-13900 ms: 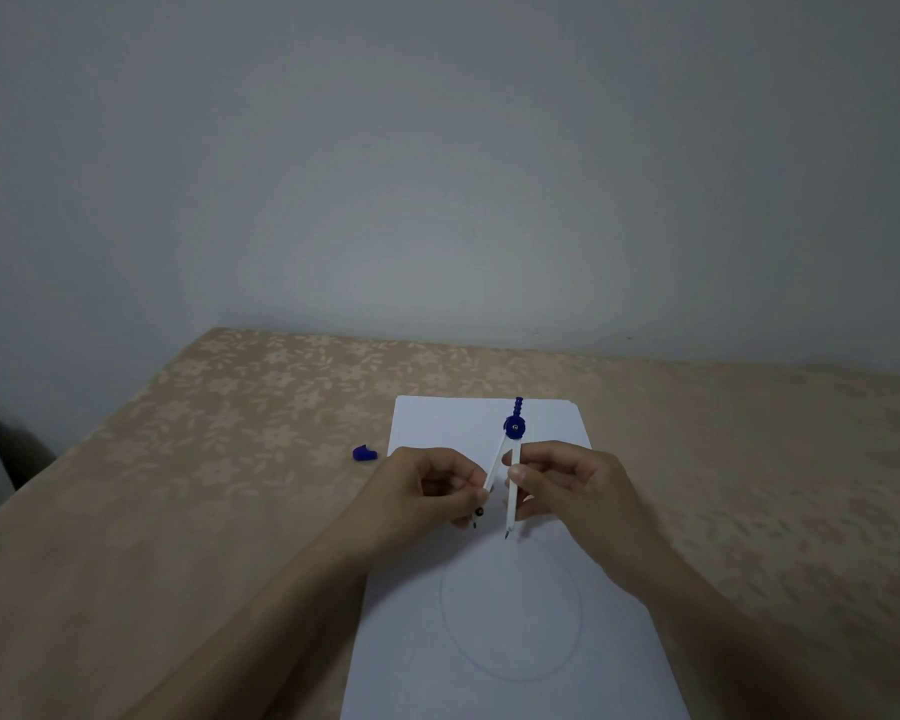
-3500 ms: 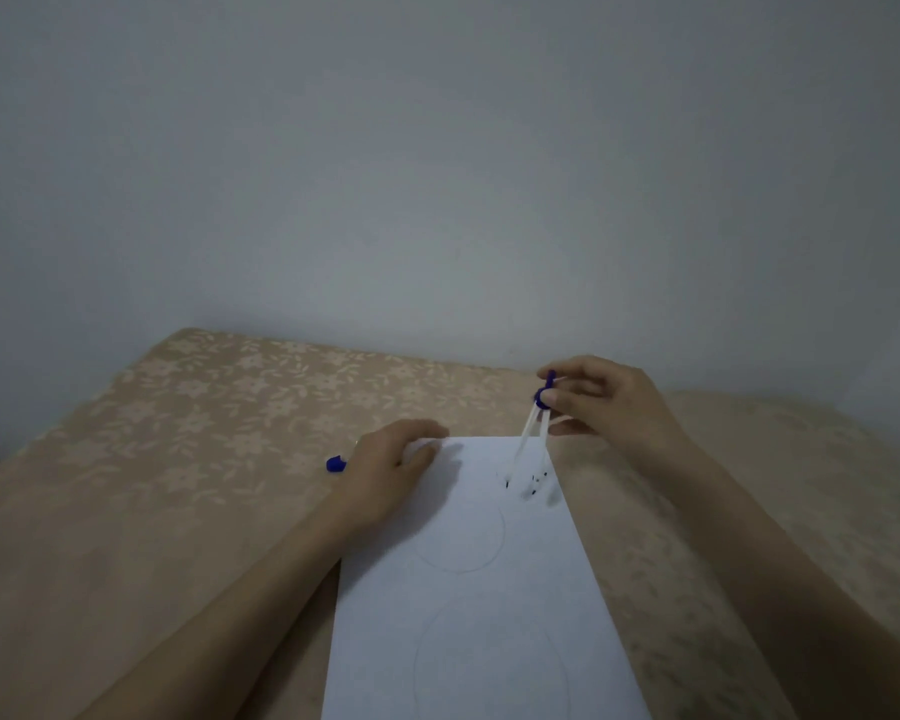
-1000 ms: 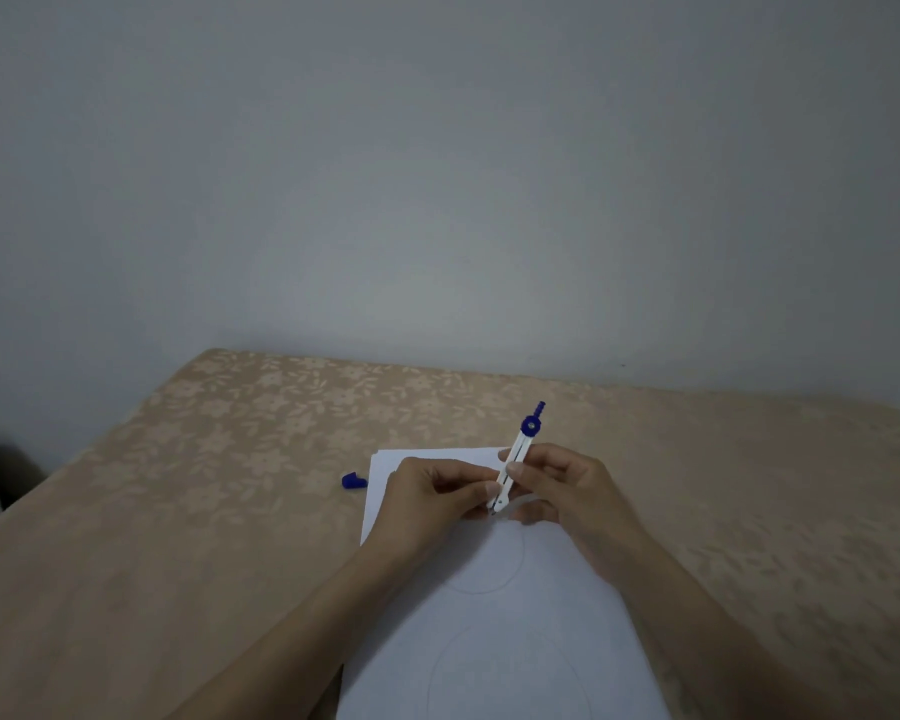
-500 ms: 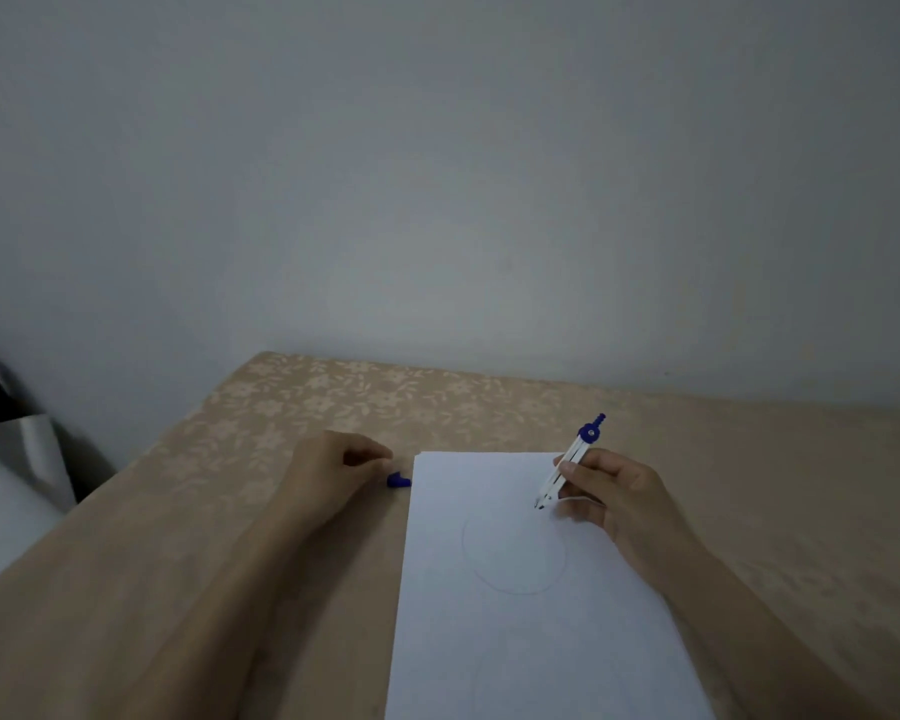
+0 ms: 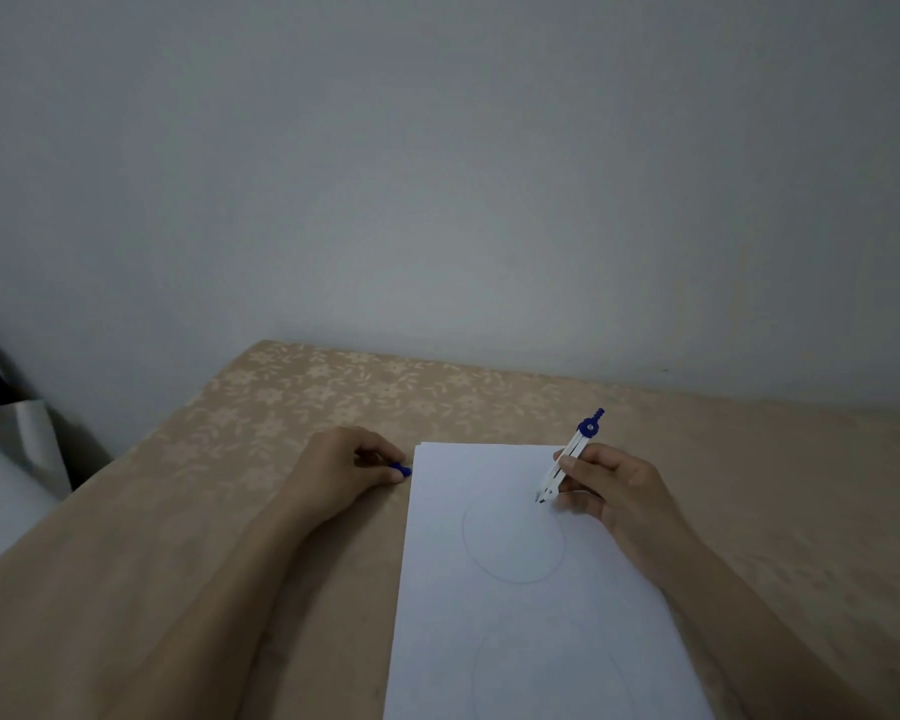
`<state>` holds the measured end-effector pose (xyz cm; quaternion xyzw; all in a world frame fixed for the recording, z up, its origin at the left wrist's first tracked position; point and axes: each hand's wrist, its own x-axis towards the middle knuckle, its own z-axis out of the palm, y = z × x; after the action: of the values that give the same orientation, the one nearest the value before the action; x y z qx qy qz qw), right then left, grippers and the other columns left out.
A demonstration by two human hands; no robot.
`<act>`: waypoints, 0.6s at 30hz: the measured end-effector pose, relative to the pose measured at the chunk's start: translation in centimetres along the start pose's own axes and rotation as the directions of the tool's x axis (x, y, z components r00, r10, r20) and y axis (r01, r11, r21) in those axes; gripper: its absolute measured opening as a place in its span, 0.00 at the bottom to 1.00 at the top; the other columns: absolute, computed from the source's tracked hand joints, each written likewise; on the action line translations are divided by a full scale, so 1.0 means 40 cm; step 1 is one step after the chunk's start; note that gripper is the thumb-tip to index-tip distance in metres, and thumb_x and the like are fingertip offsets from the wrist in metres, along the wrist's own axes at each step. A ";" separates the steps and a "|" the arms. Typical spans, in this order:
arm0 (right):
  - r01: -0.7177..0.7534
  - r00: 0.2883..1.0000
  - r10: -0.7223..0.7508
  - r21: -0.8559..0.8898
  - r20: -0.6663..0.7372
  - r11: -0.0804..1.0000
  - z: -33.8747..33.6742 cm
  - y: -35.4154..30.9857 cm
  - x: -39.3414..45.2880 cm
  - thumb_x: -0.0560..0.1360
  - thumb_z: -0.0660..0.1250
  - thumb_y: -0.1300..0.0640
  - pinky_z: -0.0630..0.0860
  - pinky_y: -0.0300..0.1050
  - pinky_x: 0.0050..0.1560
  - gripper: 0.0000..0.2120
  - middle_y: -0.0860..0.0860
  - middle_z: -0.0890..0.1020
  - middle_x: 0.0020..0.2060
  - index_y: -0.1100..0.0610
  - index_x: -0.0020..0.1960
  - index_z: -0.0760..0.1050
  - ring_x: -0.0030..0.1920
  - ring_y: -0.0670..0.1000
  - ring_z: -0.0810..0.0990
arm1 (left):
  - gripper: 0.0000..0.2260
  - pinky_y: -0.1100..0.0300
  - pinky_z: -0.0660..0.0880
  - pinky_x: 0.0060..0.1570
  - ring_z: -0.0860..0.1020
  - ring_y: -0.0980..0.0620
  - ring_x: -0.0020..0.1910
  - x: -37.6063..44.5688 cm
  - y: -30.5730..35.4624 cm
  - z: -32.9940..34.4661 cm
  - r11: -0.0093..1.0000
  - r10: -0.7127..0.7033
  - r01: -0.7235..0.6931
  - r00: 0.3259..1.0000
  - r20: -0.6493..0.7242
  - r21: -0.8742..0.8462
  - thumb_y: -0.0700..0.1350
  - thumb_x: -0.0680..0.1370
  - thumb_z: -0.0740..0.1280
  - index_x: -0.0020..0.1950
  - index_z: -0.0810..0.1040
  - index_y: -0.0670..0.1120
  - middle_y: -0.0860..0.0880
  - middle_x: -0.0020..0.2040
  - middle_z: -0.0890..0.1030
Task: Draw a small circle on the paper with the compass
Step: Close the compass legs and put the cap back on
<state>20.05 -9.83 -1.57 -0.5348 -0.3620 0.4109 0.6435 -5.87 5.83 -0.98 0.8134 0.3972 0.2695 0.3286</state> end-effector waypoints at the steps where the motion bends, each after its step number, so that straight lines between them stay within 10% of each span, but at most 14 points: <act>1: -0.001 1.000 0.001 0.000 0.002 1.000 -0.001 0.002 0.001 0.75 0.67 0.66 0.81 0.45 0.37 0.06 0.59 0.82 0.34 0.71 0.45 0.79 0.34 0.54 0.79 | 0.07 0.77 0.70 0.39 0.78 0.64 0.40 0.000 0.001 -0.001 1.000 0.003 -0.003 1.000 0.002 0.004 0.40 0.68 0.76 0.41 0.86 0.53 0.55 0.40 0.84; 9: 0.000 1.000 0.000 0.017 0.013 1.000 -0.009 0.009 0.003 0.73 0.69 0.63 0.81 0.43 0.37 0.06 0.57 0.84 0.35 0.67 0.43 0.81 0.34 0.52 0.80 | 0.06 0.74 0.72 0.34 0.80 0.63 0.38 -0.001 0.043 0.019 0.993 -0.016 0.002 0.992 -0.123 -0.120 0.41 0.72 0.73 0.43 0.84 0.53 0.56 0.41 0.85; 18: 0.001 1.000 0.000 0.037 -0.008 0.999 0.004 -0.001 -0.004 0.73 0.69 0.66 0.81 0.42 0.35 0.04 0.56 0.84 0.34 0.64 0.42 0.82 0.32 0.52 0.80 | 0.07 0.61 0.79 0.39 0.82 0.53 0.34 -0.049 0.136 0.130 0.907 0.016 0.000 0.999 0.035 -0.421 0.37 0.70 0.74 0.42 0.85 0.48 0.49 0.39 0.86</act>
<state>19.84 -9.94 -1.50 -0.5243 -0.3519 0.4152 0.6549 -0.73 0.01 -0.59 0.7301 0.3201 0.3347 0.5025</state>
